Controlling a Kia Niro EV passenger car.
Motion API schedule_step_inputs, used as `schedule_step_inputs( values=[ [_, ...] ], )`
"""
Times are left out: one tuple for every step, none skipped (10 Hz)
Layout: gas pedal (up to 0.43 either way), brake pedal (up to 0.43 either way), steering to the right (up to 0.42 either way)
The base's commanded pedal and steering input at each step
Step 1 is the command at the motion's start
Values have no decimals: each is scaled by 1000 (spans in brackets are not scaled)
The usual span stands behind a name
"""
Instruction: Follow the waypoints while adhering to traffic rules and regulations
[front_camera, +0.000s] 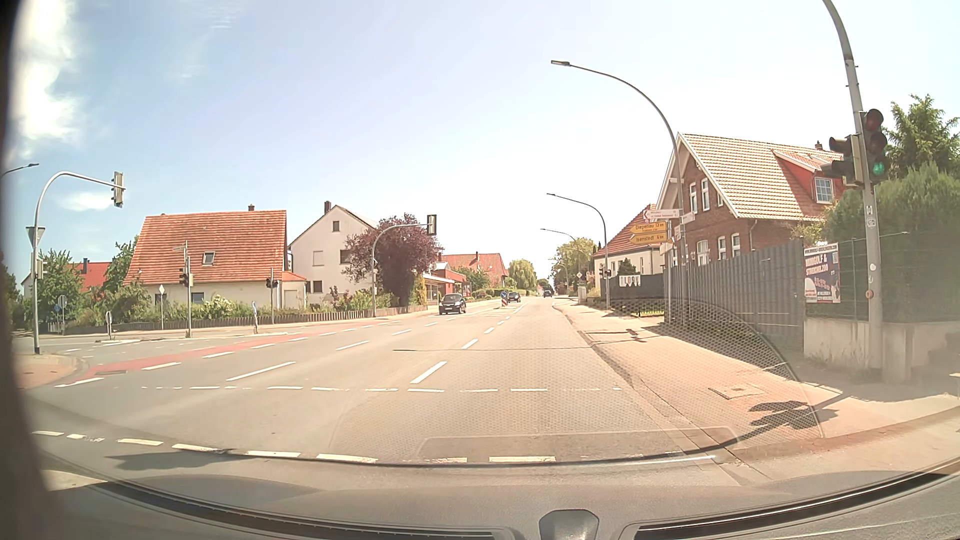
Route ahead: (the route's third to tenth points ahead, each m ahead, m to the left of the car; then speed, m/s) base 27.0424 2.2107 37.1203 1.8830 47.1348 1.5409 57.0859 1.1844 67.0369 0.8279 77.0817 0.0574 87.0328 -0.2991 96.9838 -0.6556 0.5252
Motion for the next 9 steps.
schedule_step_inputs(
  values=[
    [28,6,-5],
    [39,6,-5],
    [47,0,-5],
    [59,6,-5],
    [67,6,-5],
    [79,6,-5],
    [110,6,-5],
    [157,6,-5],
    [189,6,-5]
  ],
)
